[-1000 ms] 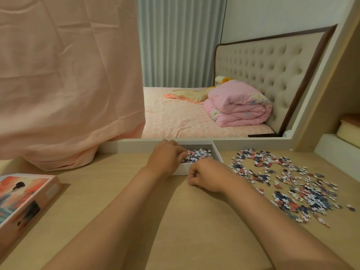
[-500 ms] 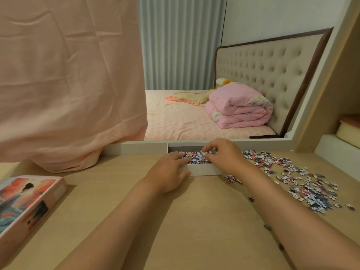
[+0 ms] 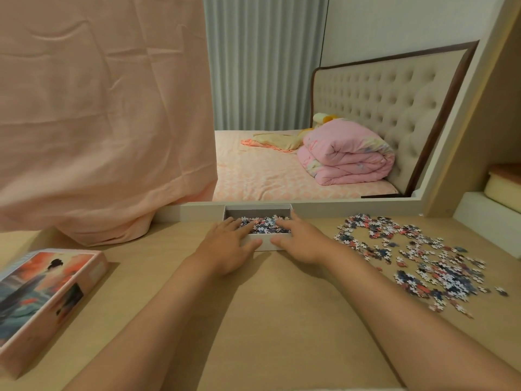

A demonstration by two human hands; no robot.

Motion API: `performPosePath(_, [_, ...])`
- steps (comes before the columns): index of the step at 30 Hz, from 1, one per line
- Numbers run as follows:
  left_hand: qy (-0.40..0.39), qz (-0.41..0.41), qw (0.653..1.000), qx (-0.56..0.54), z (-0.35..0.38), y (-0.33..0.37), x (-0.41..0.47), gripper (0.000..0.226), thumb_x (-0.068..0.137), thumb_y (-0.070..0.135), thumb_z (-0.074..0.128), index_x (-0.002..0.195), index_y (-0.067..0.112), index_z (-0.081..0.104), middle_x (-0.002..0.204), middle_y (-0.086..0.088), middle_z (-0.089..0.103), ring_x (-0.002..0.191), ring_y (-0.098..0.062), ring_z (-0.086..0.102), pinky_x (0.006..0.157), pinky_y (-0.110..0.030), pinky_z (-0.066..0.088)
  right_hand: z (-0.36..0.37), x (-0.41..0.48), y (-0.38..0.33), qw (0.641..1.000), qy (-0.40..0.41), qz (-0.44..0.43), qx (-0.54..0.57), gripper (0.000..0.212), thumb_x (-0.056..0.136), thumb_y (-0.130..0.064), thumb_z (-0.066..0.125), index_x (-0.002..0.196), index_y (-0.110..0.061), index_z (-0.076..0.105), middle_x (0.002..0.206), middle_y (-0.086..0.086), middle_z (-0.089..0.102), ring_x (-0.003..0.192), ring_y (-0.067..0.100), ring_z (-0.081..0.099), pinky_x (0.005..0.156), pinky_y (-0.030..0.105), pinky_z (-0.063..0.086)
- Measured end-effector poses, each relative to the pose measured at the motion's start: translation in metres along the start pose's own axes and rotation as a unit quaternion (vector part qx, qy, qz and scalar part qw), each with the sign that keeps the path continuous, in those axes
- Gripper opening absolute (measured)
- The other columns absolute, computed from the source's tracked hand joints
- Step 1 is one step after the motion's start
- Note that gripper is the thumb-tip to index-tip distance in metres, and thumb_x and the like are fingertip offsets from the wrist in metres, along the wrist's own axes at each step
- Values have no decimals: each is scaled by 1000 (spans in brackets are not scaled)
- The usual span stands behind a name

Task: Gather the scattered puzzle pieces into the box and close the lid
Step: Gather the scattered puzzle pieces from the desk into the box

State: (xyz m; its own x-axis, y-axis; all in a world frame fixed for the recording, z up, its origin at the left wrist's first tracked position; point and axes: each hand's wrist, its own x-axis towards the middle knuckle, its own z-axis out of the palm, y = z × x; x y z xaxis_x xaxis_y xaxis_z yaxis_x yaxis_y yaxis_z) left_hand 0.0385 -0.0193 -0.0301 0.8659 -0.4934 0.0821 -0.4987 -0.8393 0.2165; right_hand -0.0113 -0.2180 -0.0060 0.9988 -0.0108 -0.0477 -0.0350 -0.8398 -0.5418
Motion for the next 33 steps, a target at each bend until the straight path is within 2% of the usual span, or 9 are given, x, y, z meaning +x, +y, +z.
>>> performPosePath(3, [-12,-13,1000,6,-4,6,-1,66,96,65,24,154,37,13,163,1,14,151,-18,3,120,-44,-2,-6,-5,0,1000,4,-20,16,61,95,-43,60,151,-36,37,167,2,-4,152,23,14,120,33,19])
performPosePath(6, [47,6,999,-11,-4,23,-4,66,96,63,30,155,36,16,163,3,17,150,-17,4,121,-44,-2,-21,-24,11,997,31,-32,56,55,96,-39,61,148,-39,42,166,-7,-2,151,20,16,109,24,27])
performPosePath(10, [108,103,988,-47,0,72,-7,69,91,65,36,151,31,33,157,2,30,145,-20,20,118,-40,12,-40,-65,49,998,60,-10,-32,54,97,-44,57,148,-37,42,166,0,11,152,19,15,121,35,17])
performPosePath(15, [3,191,979,-67,21,159,-24,77,89,63,51,153,25,29,160,0,24,146,-18,16,118,-33,13,-58,-127,113,989,57,61,-123,54,100,-53,42,152,-39,33,166,-1,11,153,19,4,123,49,5])
performPosePath(20, [-157,213,964,9,49,225,-50,120,69,90,45,156,24,-6,163,2,-13,149,-21,-16,122,-46,-3,-59,-163,158,971,9,151,-184,63,99,-64,25,156,-44,6,166,-2,-11,151,25,-16,118,57,-7])
performPosePath(23, [-152,218,964,31,61,240,-53,119,72,89,41,155,22,-13,163,-1,-17,148,-20,-20,121,-47,-7,-51,-169,166,970,-1,155,-187,65,99,-65,20,155,-44,-6,165,1,-17,151,25,-19,120,54,-9])
performPosePath(27, [-88,196,977,11,62,226,-46,106,79,83,36,157,23,-4,164,-1,-9,150,-19,-14,121,-46,-6,-42,-160,155,980,-4,109,-168,61,103,-58,20,157,-39,-1,165,2,-15,150,21,-21,121,48,-10])
performPosePath(30, [-87,171,981,11,57,209,-40,102,81,81,37,157,24,-1,165,0,-6,151,-19,-9,122,-43,-2,-34,-147,139,992,-5,64,-107,57,106,-47,27,158,-32,12,167,5,-3,153,22,-10,123,45,-3])
performPosePath(33, [-96,155,983,6,52,197,-33,97,84,78,36,156,25,-4,164,1,-7,151,-19,-9,122,-40,-2,-35,-137,130,998,37,11,52,47,104,-37,41,150,-28,40,159,1,34,148,22,27,119,38,24])
